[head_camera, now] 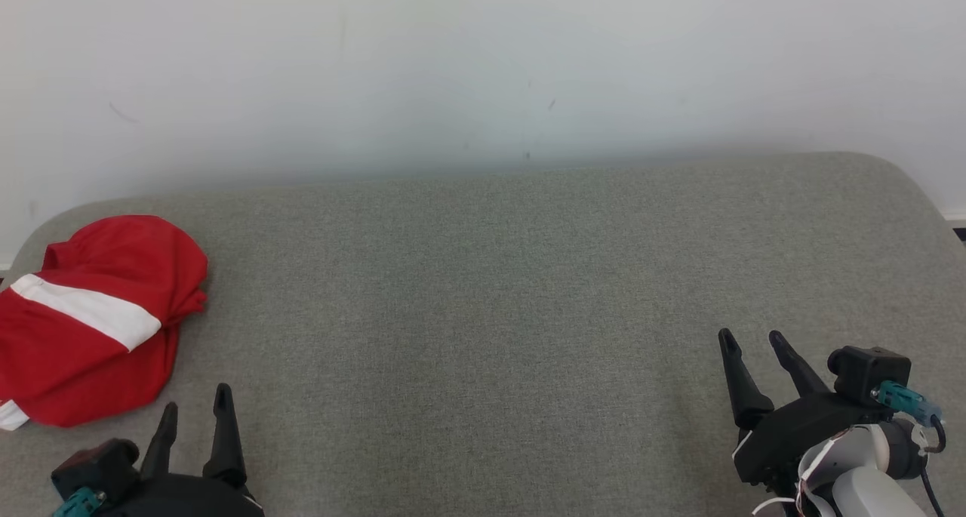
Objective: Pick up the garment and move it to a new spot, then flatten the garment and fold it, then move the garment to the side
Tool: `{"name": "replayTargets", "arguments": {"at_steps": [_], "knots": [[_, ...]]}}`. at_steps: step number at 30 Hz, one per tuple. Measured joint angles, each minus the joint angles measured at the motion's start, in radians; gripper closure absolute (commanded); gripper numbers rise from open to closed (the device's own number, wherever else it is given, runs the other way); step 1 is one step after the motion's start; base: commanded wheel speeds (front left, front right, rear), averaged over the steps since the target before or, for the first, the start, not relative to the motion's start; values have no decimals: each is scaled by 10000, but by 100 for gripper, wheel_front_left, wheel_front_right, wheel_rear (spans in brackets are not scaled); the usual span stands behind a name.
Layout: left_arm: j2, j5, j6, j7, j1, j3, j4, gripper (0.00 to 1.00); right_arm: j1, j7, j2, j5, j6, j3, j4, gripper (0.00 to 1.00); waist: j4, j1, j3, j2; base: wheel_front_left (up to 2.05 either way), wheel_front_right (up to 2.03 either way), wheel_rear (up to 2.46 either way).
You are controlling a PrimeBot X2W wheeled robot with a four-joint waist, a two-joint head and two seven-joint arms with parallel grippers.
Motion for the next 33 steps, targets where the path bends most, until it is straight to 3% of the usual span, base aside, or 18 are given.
{"name": "replayTargets", "arguments": {"at_steps": [18,33], "knots": [[217,2993,435,288,9,-337,-581,0,-200,-15,-267,-1973,-433,196,-318,0,-47,0,-24,0,0,0,0],[201,2892,437,627,41,-286,-851,0,-175,-12,-123,-1732,-435,-424,-362,0,-40,0,-41,0,0,0,0]]}}
